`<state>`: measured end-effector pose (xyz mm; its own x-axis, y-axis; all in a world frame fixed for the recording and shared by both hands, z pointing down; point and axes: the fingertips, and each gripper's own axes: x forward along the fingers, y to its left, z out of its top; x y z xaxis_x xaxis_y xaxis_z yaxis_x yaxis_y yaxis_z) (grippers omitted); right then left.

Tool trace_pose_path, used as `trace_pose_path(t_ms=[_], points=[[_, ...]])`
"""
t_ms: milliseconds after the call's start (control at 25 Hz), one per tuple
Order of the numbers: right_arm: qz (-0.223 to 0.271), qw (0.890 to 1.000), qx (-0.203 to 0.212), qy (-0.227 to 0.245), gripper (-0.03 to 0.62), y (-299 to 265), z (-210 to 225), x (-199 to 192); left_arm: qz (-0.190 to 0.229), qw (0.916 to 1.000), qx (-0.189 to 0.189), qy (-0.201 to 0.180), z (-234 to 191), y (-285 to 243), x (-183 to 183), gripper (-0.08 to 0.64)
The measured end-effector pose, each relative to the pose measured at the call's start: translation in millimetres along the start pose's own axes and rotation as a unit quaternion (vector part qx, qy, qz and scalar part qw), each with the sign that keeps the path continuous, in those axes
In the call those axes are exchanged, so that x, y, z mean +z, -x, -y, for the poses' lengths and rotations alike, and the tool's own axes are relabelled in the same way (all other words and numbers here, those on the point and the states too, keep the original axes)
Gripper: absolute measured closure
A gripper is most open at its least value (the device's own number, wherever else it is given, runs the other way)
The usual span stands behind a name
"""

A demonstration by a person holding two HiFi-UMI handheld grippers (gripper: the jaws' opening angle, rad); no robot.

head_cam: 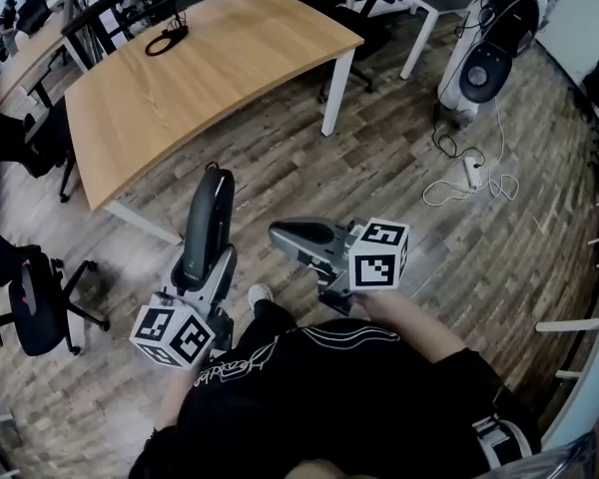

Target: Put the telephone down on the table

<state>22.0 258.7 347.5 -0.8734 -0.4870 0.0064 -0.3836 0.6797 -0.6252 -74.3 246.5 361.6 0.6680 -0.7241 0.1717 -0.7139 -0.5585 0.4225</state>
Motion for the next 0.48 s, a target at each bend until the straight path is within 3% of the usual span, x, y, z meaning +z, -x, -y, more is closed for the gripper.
trace_pose_path(t_ms=[480], points=[[-0.025,1.0,-0.011,-0.002,0.552,-141,60,49,0.003,0.9999,0.012,-0.003,-138,-37,73,0.272]])
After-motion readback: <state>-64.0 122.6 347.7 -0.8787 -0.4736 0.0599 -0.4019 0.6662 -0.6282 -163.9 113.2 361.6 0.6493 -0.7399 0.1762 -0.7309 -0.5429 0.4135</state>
